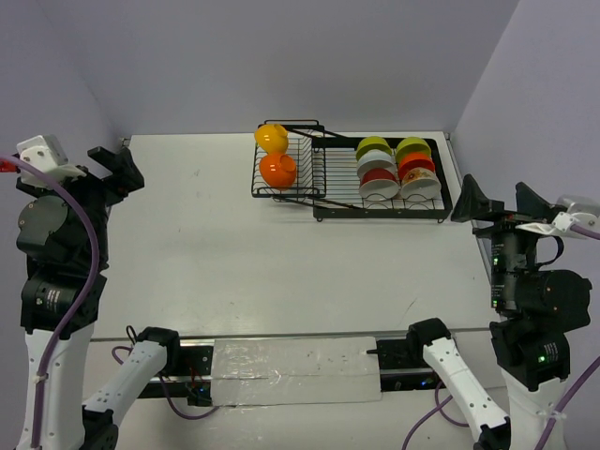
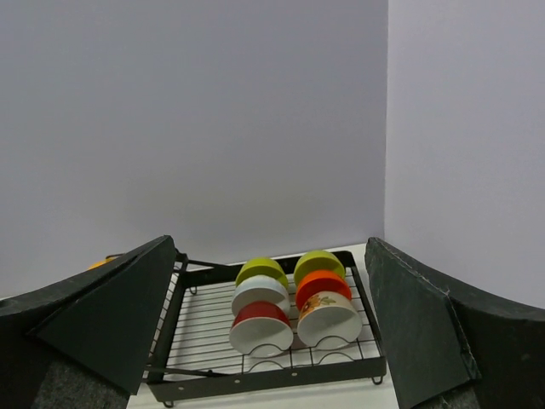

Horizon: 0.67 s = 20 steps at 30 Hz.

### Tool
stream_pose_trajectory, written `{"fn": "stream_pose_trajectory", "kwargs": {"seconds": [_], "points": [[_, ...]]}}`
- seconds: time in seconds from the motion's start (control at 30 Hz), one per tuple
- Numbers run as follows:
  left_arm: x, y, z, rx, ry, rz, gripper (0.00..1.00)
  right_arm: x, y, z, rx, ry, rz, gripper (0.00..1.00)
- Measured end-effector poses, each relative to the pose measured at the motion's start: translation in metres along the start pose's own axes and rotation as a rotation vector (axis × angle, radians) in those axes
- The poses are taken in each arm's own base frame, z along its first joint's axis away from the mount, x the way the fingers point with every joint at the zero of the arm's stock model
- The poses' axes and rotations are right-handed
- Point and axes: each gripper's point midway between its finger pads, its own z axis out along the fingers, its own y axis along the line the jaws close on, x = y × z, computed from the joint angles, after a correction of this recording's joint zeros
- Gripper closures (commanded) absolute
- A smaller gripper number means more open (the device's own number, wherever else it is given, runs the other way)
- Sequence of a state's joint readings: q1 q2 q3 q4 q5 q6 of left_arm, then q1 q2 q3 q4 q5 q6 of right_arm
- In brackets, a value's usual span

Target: Load the bowls into the dish rack

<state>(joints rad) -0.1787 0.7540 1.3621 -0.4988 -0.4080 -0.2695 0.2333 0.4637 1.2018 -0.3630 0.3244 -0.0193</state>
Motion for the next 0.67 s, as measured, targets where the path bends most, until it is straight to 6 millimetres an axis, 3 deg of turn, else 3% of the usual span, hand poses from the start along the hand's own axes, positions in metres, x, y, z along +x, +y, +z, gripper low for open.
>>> {"fn": "stream_pose_trajectory", "kwargs": {"seconds": [0.67], "points": [[0.0004,-0.0021,0.0032,0.003,0.0,-0.005,0.01,-0.0023,-0.0025,-0.0038,0.005,-0.033,0.007,0.0]]}}
